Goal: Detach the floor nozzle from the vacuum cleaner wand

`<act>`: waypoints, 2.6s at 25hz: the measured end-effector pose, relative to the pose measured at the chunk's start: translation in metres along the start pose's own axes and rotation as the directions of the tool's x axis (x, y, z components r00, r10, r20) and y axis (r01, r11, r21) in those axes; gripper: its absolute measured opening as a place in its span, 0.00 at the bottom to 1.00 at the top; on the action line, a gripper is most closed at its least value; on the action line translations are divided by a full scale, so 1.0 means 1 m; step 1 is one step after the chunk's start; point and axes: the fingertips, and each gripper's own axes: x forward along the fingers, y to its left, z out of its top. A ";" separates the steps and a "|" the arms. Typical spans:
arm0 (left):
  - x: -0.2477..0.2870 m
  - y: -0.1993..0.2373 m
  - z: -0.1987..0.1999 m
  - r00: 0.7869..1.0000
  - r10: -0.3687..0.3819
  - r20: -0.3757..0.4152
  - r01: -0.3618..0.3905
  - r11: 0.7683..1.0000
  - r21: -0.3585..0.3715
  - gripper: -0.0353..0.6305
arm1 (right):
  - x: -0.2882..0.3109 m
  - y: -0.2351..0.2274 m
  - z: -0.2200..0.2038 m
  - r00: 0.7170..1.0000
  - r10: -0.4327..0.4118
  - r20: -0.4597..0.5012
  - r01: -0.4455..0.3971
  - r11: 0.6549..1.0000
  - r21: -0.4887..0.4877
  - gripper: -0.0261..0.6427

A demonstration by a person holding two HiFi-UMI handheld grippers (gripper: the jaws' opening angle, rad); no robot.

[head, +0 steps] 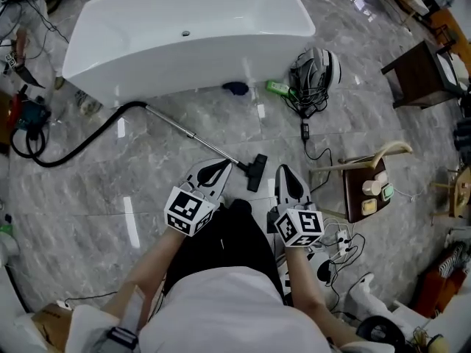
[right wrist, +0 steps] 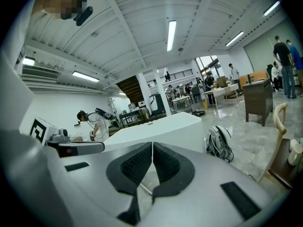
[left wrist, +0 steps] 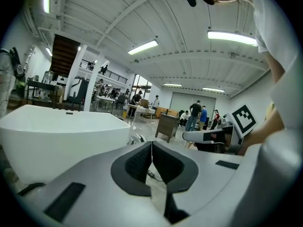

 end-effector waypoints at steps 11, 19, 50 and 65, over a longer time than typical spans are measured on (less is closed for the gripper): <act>0.034 -0.012 -0.005 0.995 -0.054 -0.080 0.064 0.989 0.136 0.07 | 0.008 -0.021 0.014 0.997 0.067 -0.036 -0.070 0.992 -0.103 0.06; 0.067 -0.010 -0.024 0.989 -0.092 -0.112 0.113 0.974 0.198 0.07 | 0.025 -0.049 -0.003 0.988 0.138 -0.063 -0.145 0.982 -0.119 0.06; 0.184 0.079 -0.344 0.975 -0.082 -0.206 0.114 0.982 0.148 0.07 | 0.151 -0.153 -0.301 0.958 0.245 -0.148 -0.264 0.957 -0.122 0.06; 0.256 0.129 -0.516 0.964 -0.150 -0.221 0.200 0.953 0.227 0.07 | 0.227 -0.190 -0.468 0.905 0.374 -0.201 -0.416 0.875 -0.247 0.06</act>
